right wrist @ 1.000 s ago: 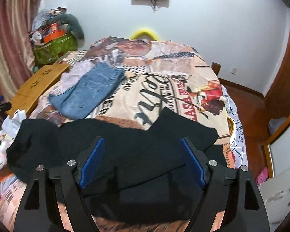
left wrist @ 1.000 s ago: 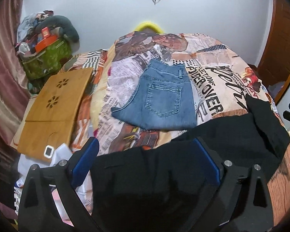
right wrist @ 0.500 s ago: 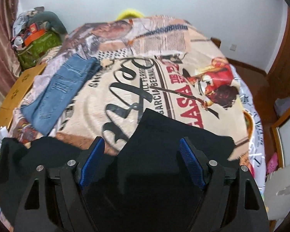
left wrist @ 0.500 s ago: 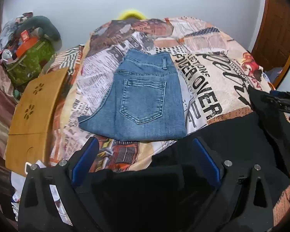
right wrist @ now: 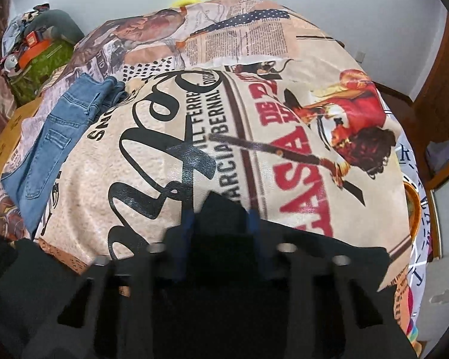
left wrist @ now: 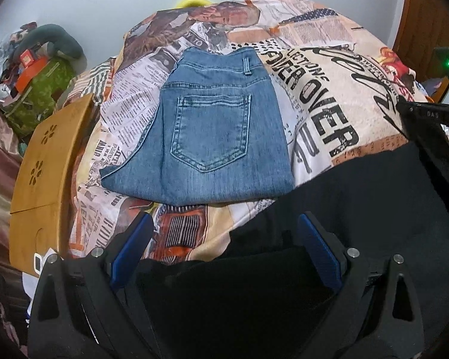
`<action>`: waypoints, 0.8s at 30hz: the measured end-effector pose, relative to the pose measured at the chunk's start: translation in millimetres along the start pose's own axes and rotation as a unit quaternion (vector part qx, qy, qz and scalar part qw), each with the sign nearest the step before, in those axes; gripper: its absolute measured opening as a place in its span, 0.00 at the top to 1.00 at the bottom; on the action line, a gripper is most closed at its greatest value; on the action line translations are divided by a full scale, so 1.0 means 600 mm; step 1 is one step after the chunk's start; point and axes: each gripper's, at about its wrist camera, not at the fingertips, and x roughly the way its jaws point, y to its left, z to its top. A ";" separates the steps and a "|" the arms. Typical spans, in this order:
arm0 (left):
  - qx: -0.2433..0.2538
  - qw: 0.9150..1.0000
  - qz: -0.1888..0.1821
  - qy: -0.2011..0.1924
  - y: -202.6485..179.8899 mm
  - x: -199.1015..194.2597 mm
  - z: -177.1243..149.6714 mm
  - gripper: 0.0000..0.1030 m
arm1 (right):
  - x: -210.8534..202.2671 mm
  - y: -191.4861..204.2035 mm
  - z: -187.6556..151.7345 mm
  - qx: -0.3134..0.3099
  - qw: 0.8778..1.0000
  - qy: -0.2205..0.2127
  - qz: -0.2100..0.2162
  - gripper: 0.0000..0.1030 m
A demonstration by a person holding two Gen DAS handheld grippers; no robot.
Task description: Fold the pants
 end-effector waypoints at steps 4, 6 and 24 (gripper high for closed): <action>0.006 1.000 -0.002 -0.002 -0.007 -0.016 -0.003 0.05 | -0.008 -0.007 -0.004 0.000 1.000 0.000 0.009 0.89; 0.010 1.000 -0.002 -0.003 -0.012 -0.028 -0.002 0.05 | -0.021 -0.013 -0.008 0.008 1.000 -0.007 0.016 0.90; 0.053 0.997 -0.045 0.038 -0.117 -0.067 -0.012 0.05 | -0.315 -0.137 -0.078 0.038 0.989 -0.140 0.005 0.90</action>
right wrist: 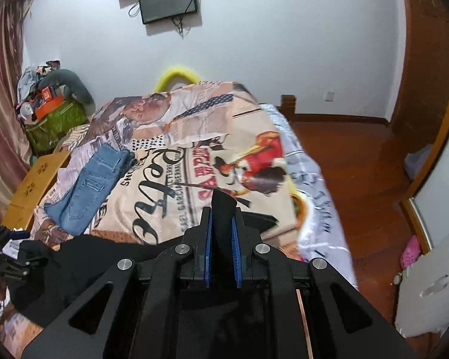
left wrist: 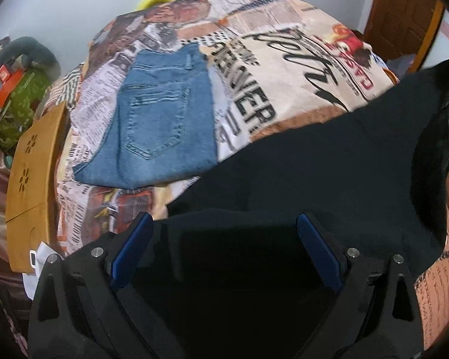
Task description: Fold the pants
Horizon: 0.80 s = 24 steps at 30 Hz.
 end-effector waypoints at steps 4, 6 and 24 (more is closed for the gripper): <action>0.018 1.000 0.006 0.014 -0.026 0.010 -0.008 0.05 | -0.020 -0.027 -0.039 0.004 1.000 0.011 -0.011 0.90; 0.021 1.000 0.008 0.015 -0.032 0.011 -0.011 0.05 | -0.017 -0.039 -0.065 0.005 0.999 0.025 -0.020 0.90; -0.047 0.998 -0.037 0.016 0.002 0.009 -0.031 0.04 | 0.053 -0.040 -0.218 -0.039 0.984 0.136 -0.106 0.57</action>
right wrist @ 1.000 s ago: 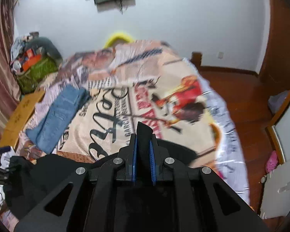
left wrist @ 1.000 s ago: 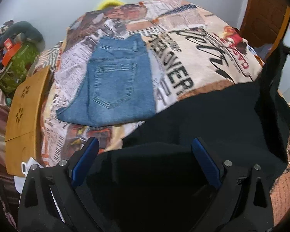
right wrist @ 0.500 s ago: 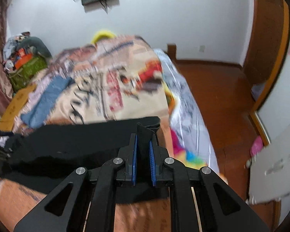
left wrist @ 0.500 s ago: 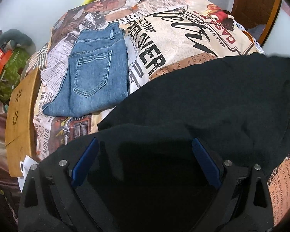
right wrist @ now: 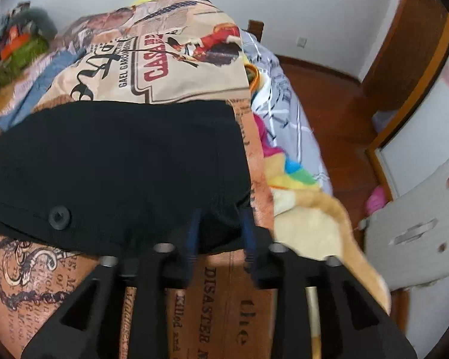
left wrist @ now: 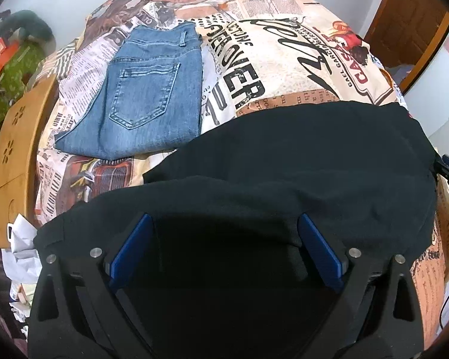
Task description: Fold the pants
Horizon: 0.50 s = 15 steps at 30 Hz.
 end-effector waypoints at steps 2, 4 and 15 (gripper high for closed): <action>0.000 1.000 0.006 -0.009 0.007 -0.010 -0.001 0.04 | -0.024 0.008 0.007 -0.013 1.000 -0.020 -0.007 0.47; -0.005 1.000 0.019 -0.023 0.022 -0.029 -0.002 0.04 | -0.045 0.017 0.014 -0.019 0.999 -0.036 -0.002 0.44; -0.080 0.989 0.075 -0.100 0.191 -0.142 -0.037 0.04 | -0.154 0.139 0.120 -0.047 0.987 -0.116 0.098 0.38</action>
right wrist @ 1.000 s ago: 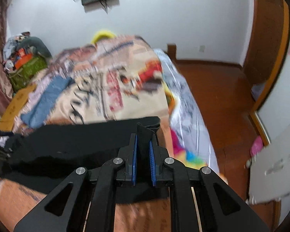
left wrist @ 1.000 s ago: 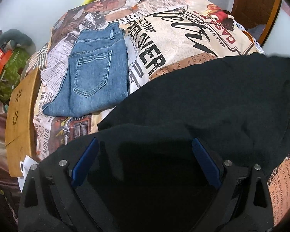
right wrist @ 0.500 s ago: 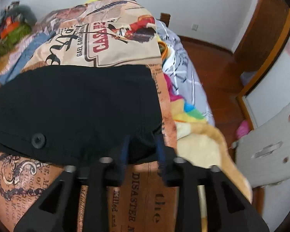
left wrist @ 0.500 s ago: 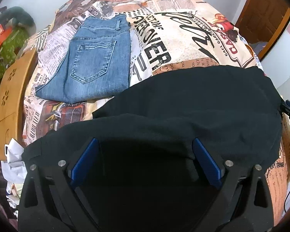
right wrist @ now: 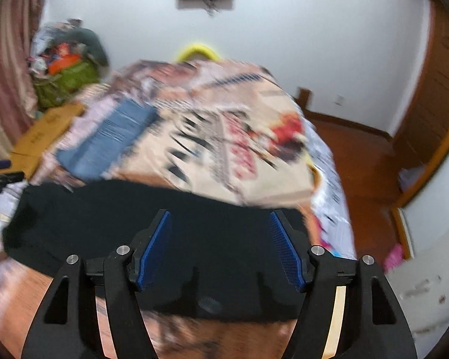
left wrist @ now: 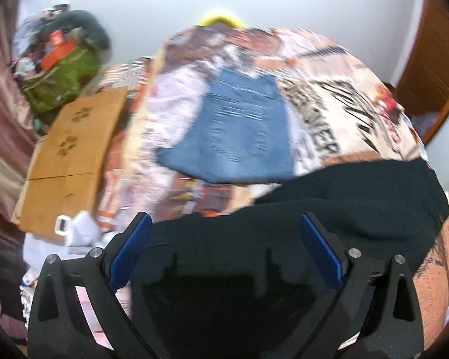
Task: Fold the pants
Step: 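Grasp the folded black trousers again with both grippers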
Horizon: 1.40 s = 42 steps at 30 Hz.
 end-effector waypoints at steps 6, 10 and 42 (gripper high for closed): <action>-0.048 0.998 0.036 -0.004 0.123 -0.005 -0.019 0.04 | 0.020 0.110 0.062 -0.030 0.997 -0.018 0.069 0.38; -0.080 0.996 0.044 0.022 0.187 0.027 -0.040 0.04 | 0.059 0.183 0.089 -0.053 0.992 -0.004 0.112 0.38; -0.104 0.990 -0.053 0.077 0.201 0.187 -0.107 0.64 | 0.396 0.443 0.036 -0.268 0.918 0.251 0.149 0.48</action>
